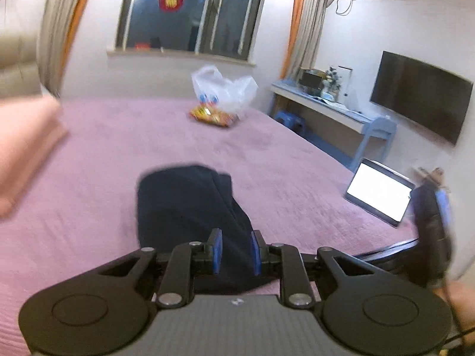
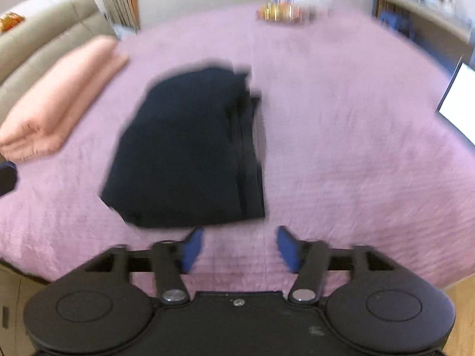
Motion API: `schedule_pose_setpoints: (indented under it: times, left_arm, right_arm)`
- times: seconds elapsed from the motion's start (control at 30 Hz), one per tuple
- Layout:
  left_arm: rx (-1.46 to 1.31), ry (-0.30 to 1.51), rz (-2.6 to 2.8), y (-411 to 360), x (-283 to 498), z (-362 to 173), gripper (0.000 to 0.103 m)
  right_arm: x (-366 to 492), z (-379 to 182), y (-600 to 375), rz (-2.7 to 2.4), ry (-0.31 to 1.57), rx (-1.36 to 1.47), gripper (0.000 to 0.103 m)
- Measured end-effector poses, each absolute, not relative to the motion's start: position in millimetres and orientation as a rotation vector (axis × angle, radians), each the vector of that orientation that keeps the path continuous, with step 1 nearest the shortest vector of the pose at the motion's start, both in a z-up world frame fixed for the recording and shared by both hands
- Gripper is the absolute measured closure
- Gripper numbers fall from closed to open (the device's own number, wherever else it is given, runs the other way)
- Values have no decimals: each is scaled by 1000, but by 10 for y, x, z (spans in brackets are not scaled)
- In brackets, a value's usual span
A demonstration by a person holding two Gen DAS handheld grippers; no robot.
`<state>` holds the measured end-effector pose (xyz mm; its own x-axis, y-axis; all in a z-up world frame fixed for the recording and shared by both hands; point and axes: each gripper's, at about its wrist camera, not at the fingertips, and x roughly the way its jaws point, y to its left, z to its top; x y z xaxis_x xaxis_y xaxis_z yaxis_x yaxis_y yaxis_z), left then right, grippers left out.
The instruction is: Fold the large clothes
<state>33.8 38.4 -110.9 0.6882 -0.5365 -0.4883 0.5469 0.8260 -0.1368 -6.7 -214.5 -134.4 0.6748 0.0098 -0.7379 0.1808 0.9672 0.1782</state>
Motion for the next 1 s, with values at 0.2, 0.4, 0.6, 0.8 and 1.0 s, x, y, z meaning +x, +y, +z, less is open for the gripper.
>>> schedule_pose_setpoints:
  times: [0.2,0.4,0.6,0.8,1.0]
  left_arm:
    - [-45,431,-465,401,-88,-385,50]
    - [-88,362,-352,556,-509,79,17]
    - [8,401,-215,492,-688,280,8]
    - [-36,462,-229,520,-592,63,9]
    - [20,539,-220,394,-514,-229,12]
  right_arm:
    - [-498,-428,-1830,-79,556,193,21]
    - [-876,73,-1722,-83,410,245,19]
    - [-842,74,-1579,-144,454,179,18]
    - [-796,-236,-1532,-169,571,141,18]
    - [-740,-454,-1475,-167,648,96,18]
